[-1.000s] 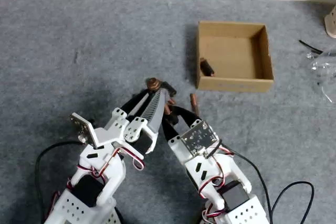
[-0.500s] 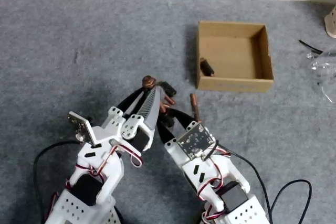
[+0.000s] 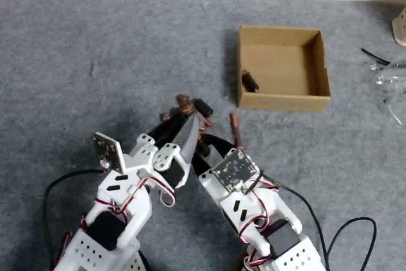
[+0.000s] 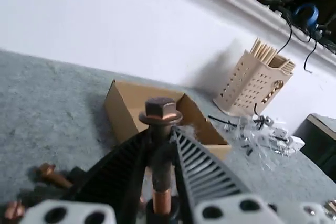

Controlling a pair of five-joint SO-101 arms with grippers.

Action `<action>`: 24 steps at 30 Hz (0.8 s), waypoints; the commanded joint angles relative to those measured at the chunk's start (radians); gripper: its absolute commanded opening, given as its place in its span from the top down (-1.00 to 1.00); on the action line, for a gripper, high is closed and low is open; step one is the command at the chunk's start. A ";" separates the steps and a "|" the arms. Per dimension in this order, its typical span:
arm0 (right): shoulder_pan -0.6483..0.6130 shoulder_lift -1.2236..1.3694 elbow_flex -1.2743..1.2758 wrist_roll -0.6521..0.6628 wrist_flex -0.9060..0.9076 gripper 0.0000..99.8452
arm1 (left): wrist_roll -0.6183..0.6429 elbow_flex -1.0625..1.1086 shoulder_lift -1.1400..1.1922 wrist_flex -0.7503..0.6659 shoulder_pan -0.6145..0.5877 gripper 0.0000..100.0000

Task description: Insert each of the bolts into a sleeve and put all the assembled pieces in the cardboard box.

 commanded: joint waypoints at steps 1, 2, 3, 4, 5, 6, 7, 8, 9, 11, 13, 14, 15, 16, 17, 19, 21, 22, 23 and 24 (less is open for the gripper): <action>0.051 -0.019 0.056 0.002 -0.001 0.99 | 0.006 0.021 -0.015 0.040 0.030 0.99; 0.051 -0.019 0.056 0.002 -0.001 0.99 | 0.006 0.021 -0.015 0.043 0.030 0.99; 0.051 -0.019 0.056 0.002 -0.001 0.99 | 0.006 0.021 -0.015 0.044 0.030 0.99; 0.051 -0.019 0.056 0.002 -0.001 0.99 | 0.005 0.021 -0.015 0.046 0.030 0.99; 0.051 -0.019 0.056 0.002 -0.001 0.99 | 0.005 0.021 -0.015 0.055 0.030 0.99; 0.053 -0.019 0.056 0.002 -0.001 0.99 | 0.005 0.021 -0.015 0.064 0.030 0.99; 0.053 -0.019 0.058 0.002 -0.001 0.99 | 0.005 0.021 -0.015 0.069 0.030 0.99; 0.053 -0.019 0.059 0.002 -0.001 0.99 | 0.005 0.021 -0.015 0.069 0.030 0.99; 0.056 -0.019 0.059 0.003 -0.001 0.99 | 0.003 0.021 -0.015 0.069 0.030 0.99; 0.081 -0.019 0.061 0.002 -0.004 0.99 | 0.005 0.021 -0.015 0.071 0.031 0.99; 0.108 -0.019 0.058 0.002 -0.005 0.99 | 0.002 0.021 -0.015 0.074 0.047 0.99; 0.119 -0.019 0.058 0.002 -0.005 0.99 | 0.002 0.021 -0.015 0.084 0.058 0.99; 0.125 -0.019 0.056 0.002 -0.005 0.99 | 0.000 0.021 -0.016 0.100 0.071 0.99; 0.130 -0.019 0.056 0.000 -0.005 0.99 | 0.000 0.021 -0.016 0.115 0.090 0.99; 0.130 -0.019 0.059 0.000 -0.005 0.99 | -0.003 0.021 -0.016 0.127 0.110 0.99; 0.127 -0.019 0.064 0.000 -0.005 0.99 | -0.046 0.021 -0.016 0.140 0.143 0.99; 0.127 -0.019 0.064 0.000 -0.005 0.99 | -0.084 0.021 -0.016 0.141 0.156 0.99; 0.127 -0.019 0.064 0.000 -0.005 0.99 | -0.089 0.021 -0.016 0.141 0.154 0.99; 0.127 -0.019 0.064 0.000 -0.005 0.99 | -0.091 0.021 -0.016 0.140 0.153 0.99; 0.125 -0.019 0.064 0.000 -0.005 0.99 | -0.094 0.021 -0.016 0.140 0.153 0.99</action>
